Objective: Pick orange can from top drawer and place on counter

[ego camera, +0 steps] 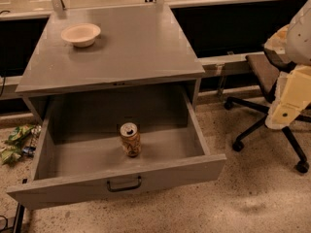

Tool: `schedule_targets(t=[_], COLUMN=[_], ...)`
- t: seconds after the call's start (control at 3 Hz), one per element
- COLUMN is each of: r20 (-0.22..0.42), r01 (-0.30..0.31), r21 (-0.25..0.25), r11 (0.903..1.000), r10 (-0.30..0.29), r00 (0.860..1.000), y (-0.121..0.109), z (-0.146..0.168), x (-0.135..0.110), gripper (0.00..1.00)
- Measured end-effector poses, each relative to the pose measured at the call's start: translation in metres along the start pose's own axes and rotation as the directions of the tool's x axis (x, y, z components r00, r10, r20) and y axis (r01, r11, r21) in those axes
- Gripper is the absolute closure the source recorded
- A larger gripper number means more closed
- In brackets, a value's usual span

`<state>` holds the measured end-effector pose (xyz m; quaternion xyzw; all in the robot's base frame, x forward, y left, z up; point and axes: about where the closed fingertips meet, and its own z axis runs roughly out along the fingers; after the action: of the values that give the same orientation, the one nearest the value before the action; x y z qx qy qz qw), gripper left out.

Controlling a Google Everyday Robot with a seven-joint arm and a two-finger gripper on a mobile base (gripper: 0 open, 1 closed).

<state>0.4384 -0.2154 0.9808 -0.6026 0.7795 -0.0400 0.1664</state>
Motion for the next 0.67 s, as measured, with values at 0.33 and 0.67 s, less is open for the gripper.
schedule_targets(t=[0.33,0.67], r20=[0.0,0.126], r01=[0.0,-0.012], r21=[0.0,-0.013], r11=[1.0,0.9998], r10=[0.0,0.013], r00=[1.0,0.992], y=[0.0,-0.01], z=[0.0,0.025], x=[0.0,-0.022], gripper=[0.0,0.0])
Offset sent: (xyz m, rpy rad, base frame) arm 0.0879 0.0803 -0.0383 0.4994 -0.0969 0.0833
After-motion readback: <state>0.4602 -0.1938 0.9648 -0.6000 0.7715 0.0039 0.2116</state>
